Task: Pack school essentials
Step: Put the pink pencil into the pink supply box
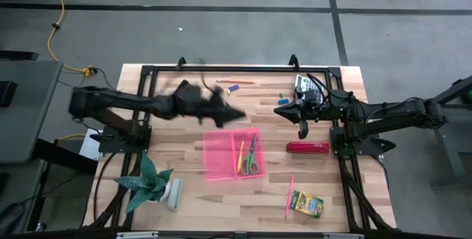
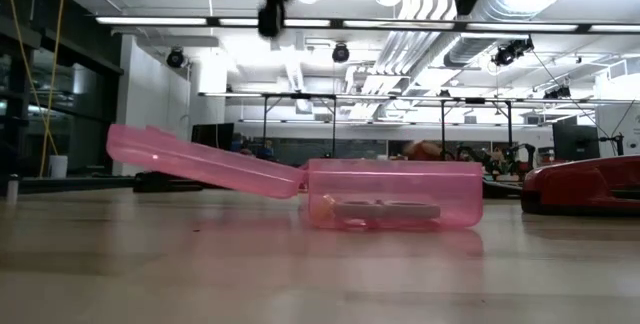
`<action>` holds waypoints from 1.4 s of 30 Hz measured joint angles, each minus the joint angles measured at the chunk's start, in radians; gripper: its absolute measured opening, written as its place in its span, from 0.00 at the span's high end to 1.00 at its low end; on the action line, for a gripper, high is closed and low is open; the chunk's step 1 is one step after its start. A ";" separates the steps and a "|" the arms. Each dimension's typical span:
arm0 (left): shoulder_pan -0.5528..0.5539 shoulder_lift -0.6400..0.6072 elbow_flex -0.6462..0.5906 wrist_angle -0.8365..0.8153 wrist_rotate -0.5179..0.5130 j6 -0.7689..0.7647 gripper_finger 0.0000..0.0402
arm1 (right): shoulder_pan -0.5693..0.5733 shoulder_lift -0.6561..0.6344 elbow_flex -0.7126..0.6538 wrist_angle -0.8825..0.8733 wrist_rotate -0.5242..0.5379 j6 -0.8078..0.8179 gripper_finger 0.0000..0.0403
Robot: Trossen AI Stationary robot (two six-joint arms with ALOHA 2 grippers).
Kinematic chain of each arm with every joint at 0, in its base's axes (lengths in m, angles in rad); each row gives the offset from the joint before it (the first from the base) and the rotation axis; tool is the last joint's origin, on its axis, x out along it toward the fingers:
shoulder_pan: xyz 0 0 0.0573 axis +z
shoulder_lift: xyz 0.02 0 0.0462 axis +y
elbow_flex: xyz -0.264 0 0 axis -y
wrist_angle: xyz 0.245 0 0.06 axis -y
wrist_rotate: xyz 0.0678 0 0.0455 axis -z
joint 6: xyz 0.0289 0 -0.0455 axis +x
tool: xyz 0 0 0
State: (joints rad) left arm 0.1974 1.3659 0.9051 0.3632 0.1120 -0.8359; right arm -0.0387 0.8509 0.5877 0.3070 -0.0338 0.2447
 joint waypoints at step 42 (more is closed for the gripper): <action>-0.151 -0.679 -0.330 -0.135 -0.340 0.709 0.99 | -0.001 0.008 0.000 0.106 0.101 0.320 1.00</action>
State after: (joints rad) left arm 0.0463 0.6872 0.5747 0.2285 -0.2283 -0.1272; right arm -0.0397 0.8589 0.5877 0.4134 0.0669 0.5650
